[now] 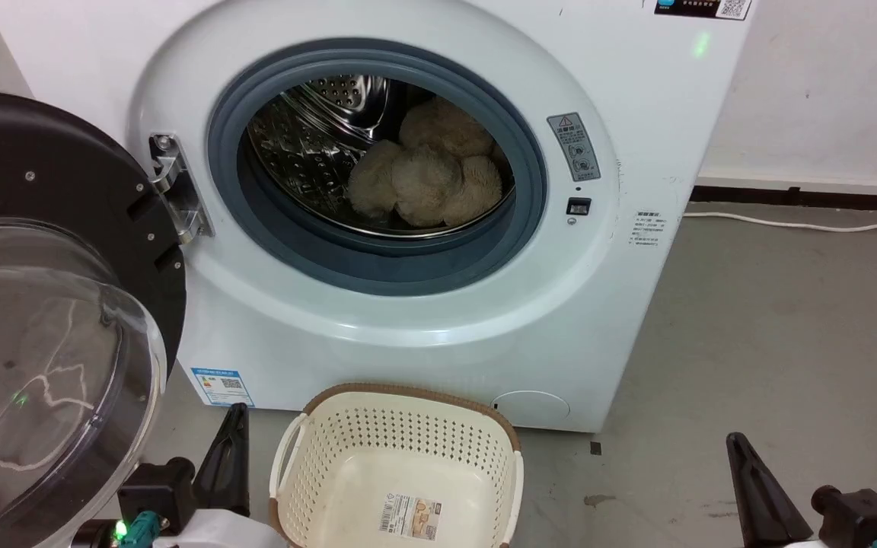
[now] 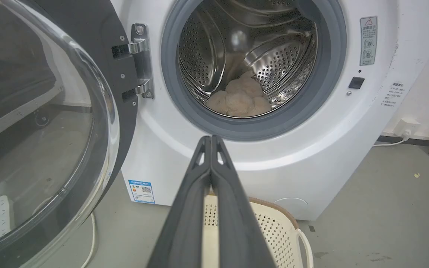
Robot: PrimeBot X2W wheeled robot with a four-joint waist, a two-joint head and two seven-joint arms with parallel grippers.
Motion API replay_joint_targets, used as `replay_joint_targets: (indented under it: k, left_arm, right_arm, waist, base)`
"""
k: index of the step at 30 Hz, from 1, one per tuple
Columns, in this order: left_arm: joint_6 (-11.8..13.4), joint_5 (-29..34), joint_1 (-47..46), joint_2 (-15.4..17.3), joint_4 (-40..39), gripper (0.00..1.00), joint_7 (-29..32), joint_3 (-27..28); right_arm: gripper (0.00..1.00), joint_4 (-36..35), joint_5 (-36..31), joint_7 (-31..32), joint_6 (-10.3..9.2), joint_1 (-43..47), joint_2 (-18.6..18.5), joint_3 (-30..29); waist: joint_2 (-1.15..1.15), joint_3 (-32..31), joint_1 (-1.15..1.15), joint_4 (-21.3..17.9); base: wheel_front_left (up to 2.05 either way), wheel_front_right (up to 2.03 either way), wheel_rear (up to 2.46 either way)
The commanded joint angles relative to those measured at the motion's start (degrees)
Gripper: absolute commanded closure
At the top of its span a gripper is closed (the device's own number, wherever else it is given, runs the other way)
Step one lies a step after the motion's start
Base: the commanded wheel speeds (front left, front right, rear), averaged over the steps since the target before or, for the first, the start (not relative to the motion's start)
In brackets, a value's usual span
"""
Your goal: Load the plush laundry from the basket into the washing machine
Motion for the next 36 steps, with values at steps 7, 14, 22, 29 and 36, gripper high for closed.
replay_joint_targets:
  k: [7, 14, 22, 29, 36]
  left_arm:
    - [-0.89, 1.81, -0.50, -0.98, -0.14, 1.00, 0.61, 1.26]
    - [-1.50, 3.16, -0.63, -1.80, -0.18, 1.00, 1.15, 2.11]
    - [-2.20, 4.71, -0.78, -2.74, -0.22, 1.00, 1.76, 3.07]
    - [-2.81, 6.07, -0.91, -3.55, -0.26, 1.00, 2.30, 3.92]
    - [-3.42, 7.43, -1.04, -4.37, -0.30, 1.00, 2.84, 4.76]
  right_arm:
    - [1.00, -0.18, -0.93, 0.54, 0.01, -1.35, -0.03, 0.21]
    - [1.00, -0.24, -1.47, 1.05, 0.01, -1.84, -0.03, 0.30]
    - [1.00, -0.30, -2.07, 1.63, 0.02, -2.40, -0.04, 0.40]
    - [1.00, -0.35, -2.61, 2.14, 0.02, -2.89, -0.04, 0.49]
    - [1.00, -0.41, -3.15, 2.65, 0.02, -3.39, -0.05, 0.58]
  waist:
    - [0.00, 0.06, -0.01, -0.07]
    - [0.00, 0.13, -0.01, -0.13]
    - [0.00, 0.21, -0.01, -0.21]
    - [0.00, 0.27, -0.01, -0.28]
    - [0.00, 0.34, -0.01, -0.34]
  base:
    - [0.00, 0.00, 0.00]
    - [0.00, 0.00, 0.00]
    - [0.00, 0.00, 0.00]
    - [0.00, 0.00, 0.00]
    - [0.00, 0.00, 0.00]
